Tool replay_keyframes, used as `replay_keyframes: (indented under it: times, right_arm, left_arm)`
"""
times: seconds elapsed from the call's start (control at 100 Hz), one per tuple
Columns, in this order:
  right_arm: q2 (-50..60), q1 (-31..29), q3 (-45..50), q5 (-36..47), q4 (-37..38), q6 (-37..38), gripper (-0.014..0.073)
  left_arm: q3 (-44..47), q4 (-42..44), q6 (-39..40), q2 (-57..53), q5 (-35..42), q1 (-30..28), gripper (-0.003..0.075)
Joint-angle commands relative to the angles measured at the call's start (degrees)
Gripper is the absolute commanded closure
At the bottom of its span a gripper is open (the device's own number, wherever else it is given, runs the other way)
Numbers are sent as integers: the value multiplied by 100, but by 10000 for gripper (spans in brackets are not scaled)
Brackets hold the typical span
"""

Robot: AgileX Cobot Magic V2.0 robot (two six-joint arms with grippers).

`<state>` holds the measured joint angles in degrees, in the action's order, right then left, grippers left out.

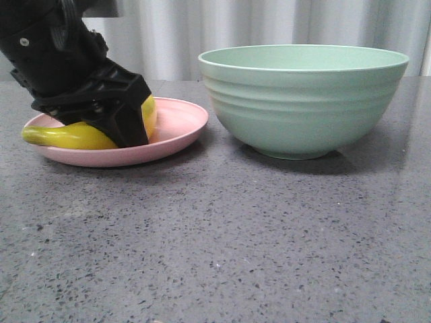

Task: Transfer banana from pink plate to green bowl

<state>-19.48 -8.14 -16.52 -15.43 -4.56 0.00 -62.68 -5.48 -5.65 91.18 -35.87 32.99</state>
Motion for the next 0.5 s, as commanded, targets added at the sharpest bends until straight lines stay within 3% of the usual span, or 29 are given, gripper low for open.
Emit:
replay_keyframes:
  times: [0.0, 0.3, 0.49]
  right_arm:
    - [-99, 8, -149, 471, -5, 0, 655]
    - [-99, 8, -149, 471, -5, 0, 655]
    - [-99, 8, -149, 471, -5, 0, 655]
  left_arm:
    - [-194, -16, -10, -165, 169, 40, 282]
    - [-194, -16, -10, -165, 181, 40, 284]
    - [-194, -16, -10, -165, 181, 40, 417]
